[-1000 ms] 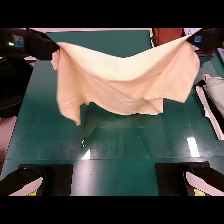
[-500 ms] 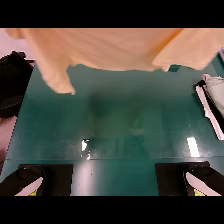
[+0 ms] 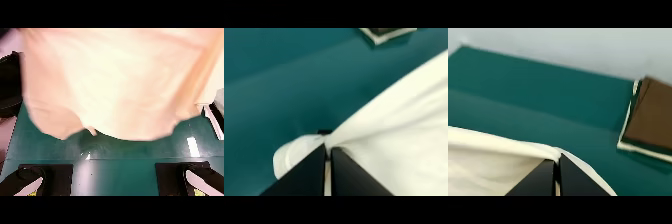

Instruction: Fold the shirts.

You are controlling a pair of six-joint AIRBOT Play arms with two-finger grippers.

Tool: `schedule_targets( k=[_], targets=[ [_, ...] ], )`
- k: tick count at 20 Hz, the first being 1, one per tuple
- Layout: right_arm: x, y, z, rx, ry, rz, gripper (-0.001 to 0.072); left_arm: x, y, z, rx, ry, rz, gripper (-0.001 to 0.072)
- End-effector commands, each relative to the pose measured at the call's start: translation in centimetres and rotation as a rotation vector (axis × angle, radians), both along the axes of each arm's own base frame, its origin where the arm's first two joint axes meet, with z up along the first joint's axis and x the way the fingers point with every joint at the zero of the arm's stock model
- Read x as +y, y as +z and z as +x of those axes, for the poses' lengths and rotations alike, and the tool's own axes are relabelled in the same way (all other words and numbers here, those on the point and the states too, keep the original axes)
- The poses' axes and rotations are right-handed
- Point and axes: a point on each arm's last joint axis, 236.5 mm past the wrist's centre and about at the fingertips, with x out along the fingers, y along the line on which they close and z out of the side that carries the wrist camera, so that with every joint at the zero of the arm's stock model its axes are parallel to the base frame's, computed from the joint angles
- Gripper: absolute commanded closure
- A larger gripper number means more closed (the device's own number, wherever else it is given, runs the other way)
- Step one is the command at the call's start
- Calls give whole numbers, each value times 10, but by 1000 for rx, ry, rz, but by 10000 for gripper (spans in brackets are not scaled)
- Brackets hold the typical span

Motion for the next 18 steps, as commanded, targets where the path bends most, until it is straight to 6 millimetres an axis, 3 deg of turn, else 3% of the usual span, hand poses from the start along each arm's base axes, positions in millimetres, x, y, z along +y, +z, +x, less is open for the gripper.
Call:
schedule_targets(
  k=[1,4,6,7,8,9,11,13,15,18],
  targets=[
    [14,-110,55,350,67,1,696,-23,-137,30,363,-44,100,679],
    [27,-224,97,597,97,-6,695,-32,-256,64,535,-38,175,679],
    [26,-271,123,656,73,14,683,-35,-307,95,556,1,187,678],
    [24,-284,132,672,64,28,479,-33,-319,112,545,25,190,639],
    [19,-289,139,686,44,51,237,-27,-323,128,550,73,160,349],
    [20,-286,144,689,51,80,232,-15,-321,141,568,134,121,211],
    [16,-265,146,669,74,155,283,22,-300,157,584,227,56,210],
    [7,-253,132,679,81,157,283,61,-293,150,651,287,27,210],
    [0,-250,109,700,93,139,283,82,-311,126,762,296,20,210],
    [3,-253,78,707,98,132,283,70,-359,86,909,243,-35,209]
  ],
)
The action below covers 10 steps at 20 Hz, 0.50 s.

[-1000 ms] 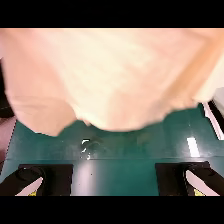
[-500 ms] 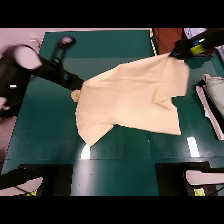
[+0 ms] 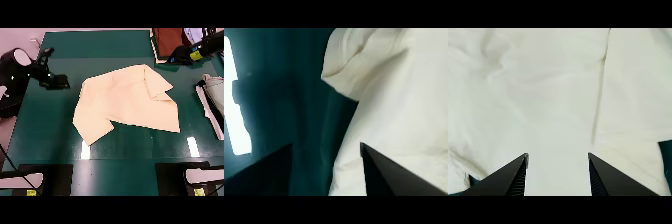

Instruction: Fold the shirts.

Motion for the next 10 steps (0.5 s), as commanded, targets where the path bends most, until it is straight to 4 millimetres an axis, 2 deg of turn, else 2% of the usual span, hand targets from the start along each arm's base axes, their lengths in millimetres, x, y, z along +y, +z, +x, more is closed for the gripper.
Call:
schedule_targets(
  k=[1,5,8,9,10],
  targets=[
    [1,-3,-33,9,8,9,283,-10,-45,-45,153,-6,-107,209],
    [-3,-10,-54,-21,-44,14,283,-47,-104,-89,238,-51,-138,209],
    [-25,-27,-74,24,-111,17,282,-55,-118,-104,263,-71,-124,213],
    [-38,-38,-84,54,-147,13,283,-56,-118,-105,266,-73,-125,339],
    [-54,-52,-95,89,-188,-1,282,-54,-116,-104,262,-79,-116,627]
  ],
)
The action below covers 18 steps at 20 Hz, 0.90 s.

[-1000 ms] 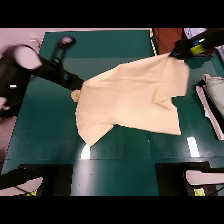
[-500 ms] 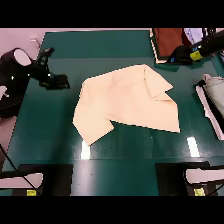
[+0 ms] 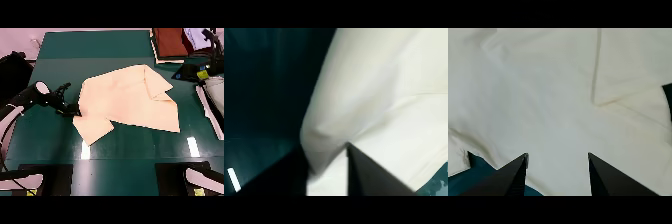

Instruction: Fold the shirts.

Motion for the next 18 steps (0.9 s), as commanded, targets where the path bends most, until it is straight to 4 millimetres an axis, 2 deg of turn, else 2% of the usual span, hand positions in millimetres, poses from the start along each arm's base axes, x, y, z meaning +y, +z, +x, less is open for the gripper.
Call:
schedule_targets(
  k=[1,3,4,5,8,11,15,17,18],
  targets=[
    [-44,-42,-38,105,-124,-33,283,-4,-5,-6,4,-19,4,671],
    [-77,-84,-76,242,-210,-57,267,-7,11,5,-40,-25,-4,679],
    [-85,-104,-94,304,-242,-35,197,-7,23,12,-80,-23,-7,679],
    [-90,-124,-112,370,-280,7,149,-7,34,20,-121,-18,-10,679],
    [-82,-172,-143,509,-336,149,160,-8,55,30,-197,-7,-16,679],
    [-60,-203,-148,562,-349,237,205,-8,55,28,-189,-11,-16,680],
    [-34,-216,-139,575,-281,231,214,-8,55,27,-187,-10,-17,679],
    [-24,-215,-133,573,-224,213,286,-8,55,27,-185,-10,-17,679],
    [-19,-212,-129,562,-196,200,395,-8,54,26,-181,-13,-17,680]
  ],
)
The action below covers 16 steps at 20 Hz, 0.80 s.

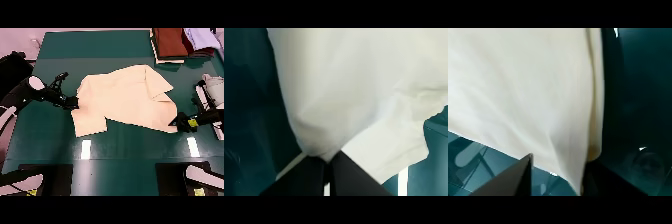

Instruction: Fold the shirts.

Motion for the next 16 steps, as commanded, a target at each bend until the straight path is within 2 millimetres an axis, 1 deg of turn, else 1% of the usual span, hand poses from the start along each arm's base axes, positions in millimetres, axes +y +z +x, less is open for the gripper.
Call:
schedule_targets(
  k=[1,2,3,4,5,6,7,8,9,10,11,12,13,14,15,16],
  targets=[
    [17,2,13,-37,82,-16,568,-1,1,-3,9,-6,-1,680],
    [21,11,21,-78,108,-32,663,-1,5,-3,4,-9,-3,680],
    [23,24,31,-130,132,-52,695,0,16,0,-24,1,-3,680],
    [24,46,43,-203,159,-75,693,2,34,5,-73,11,0,680],
    [25,72,55,-282,183,-101,694,5,62,11,-147,13,7,680],
    [26,108,69,-381,204,-132,694,9,95,15,-228,18,17,680],
    [25,147,81,-489,218,-171,694,13,139,18,-337,11,31,680],
    [22,197,92,-621,220,-222,694,18,186,17,-453,9,41,680],
    [20,247,99,-753,215,-275,694,23,242,12,-591,15,47,680],
    [18,304,101,-900,201,-337,694,28,297,2,-728,27,46,680],
    [16,356,96,-1032,181,-394,694,33,358,-15,-881,46,36,680],
    [14,409,85,-1158,146,-450,694,37,416,-38,-1027,68,13,680],
    [13,452,71,-1257,112,-496,695,43,464,-63,-1145,97,-10,680],
    [11,488,55,-1340,84,-542,695,46,501,-85,-1236,113,-29,680],
    [11,520,38,-1414,60,-592,695,49,531,-108,-1309,120,-43,681],
    [10,543,24,-1464,44,-634,695,52,554,-125,-1375,127,-53,681]
  ],
)
